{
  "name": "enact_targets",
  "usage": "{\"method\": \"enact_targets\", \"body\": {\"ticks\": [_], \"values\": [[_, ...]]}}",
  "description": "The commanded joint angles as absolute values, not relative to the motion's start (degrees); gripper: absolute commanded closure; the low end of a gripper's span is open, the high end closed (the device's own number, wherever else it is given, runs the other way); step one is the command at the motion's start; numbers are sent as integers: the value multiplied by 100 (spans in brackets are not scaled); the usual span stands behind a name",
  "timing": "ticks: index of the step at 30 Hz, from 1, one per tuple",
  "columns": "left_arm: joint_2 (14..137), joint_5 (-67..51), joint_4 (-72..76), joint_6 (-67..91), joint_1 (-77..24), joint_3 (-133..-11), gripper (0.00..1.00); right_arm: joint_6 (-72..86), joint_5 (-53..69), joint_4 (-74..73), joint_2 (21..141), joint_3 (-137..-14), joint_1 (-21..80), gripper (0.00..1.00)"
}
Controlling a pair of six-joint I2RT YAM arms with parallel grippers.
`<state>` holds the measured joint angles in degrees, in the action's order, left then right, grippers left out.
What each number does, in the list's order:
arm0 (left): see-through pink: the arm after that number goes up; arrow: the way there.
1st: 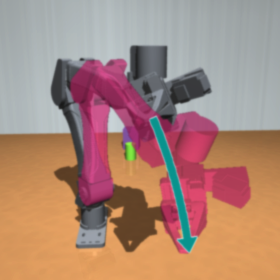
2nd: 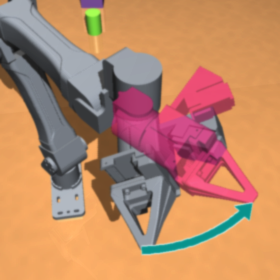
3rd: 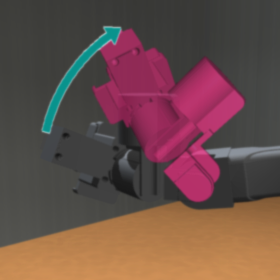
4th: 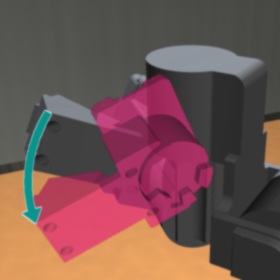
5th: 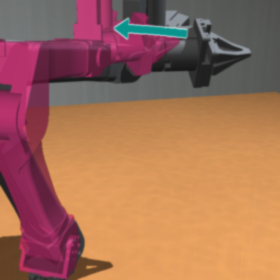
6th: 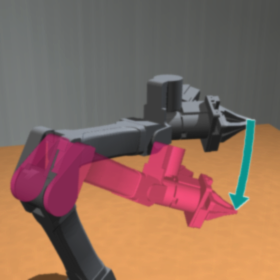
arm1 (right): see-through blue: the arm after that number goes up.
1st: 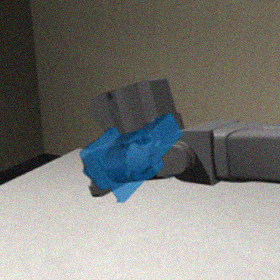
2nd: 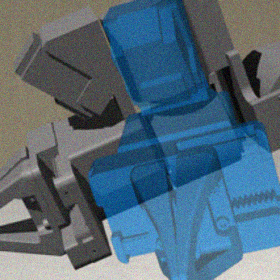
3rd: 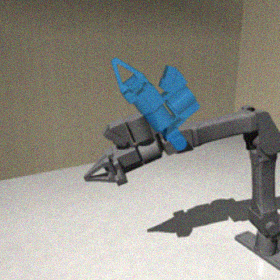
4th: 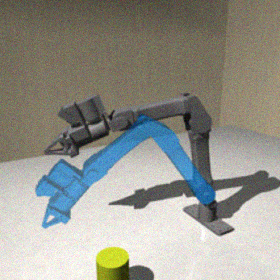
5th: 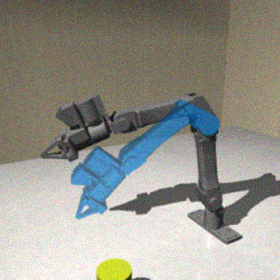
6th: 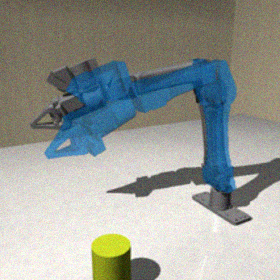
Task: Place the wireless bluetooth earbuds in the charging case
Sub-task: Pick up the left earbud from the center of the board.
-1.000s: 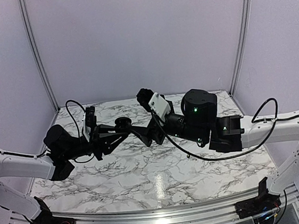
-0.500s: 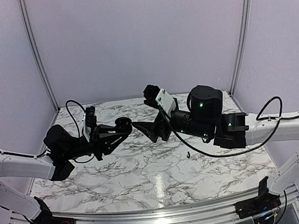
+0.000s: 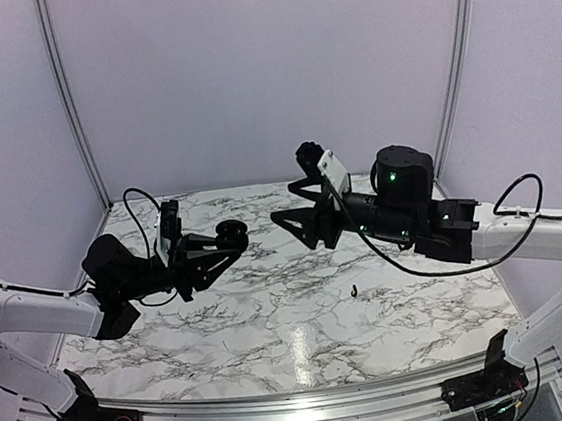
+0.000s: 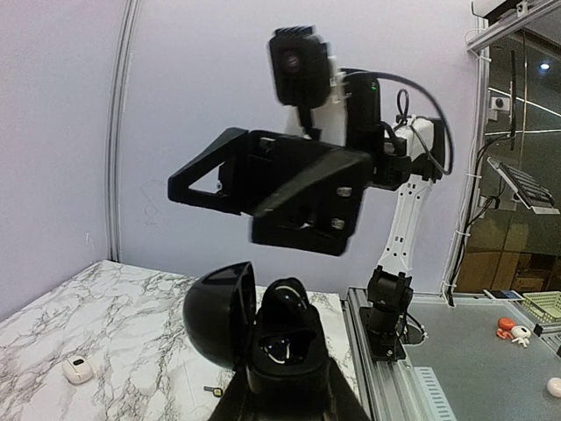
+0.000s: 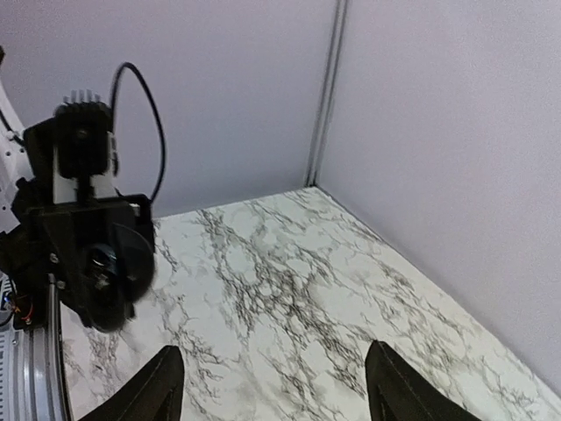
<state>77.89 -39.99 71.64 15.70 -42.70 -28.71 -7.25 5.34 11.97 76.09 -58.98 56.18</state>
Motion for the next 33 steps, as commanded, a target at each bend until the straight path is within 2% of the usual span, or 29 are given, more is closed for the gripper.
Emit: {"method": "enact_targets", "body": {"ticks": [1,9,15,21,30,33], "values": [[7848,-3961,7242,1564,-4180,-2791,97,394,817,155,7278,-5713,4917,30],[7969,-4001,7242,1579,-4166,-2799,97,1443,590,-1566,7399,-5322,4201,42],[7982,-3982,7242,1540,-4155,-2775,97,2007,247,-1148,7633,-4362,4148,46],[8007,-3994,7248,1550,-4123,-2749,97,2017,-336,-997,8083,-4119,4133,55],[8022,-3965,7260,1546,-4090,-2725,97,2089,-526,-163,8623,-3746,4119,67],[8019,-3964,7268,1555,-4080,-2720,97,2118,-586,-58,8747,-3701,4116,68]]}}
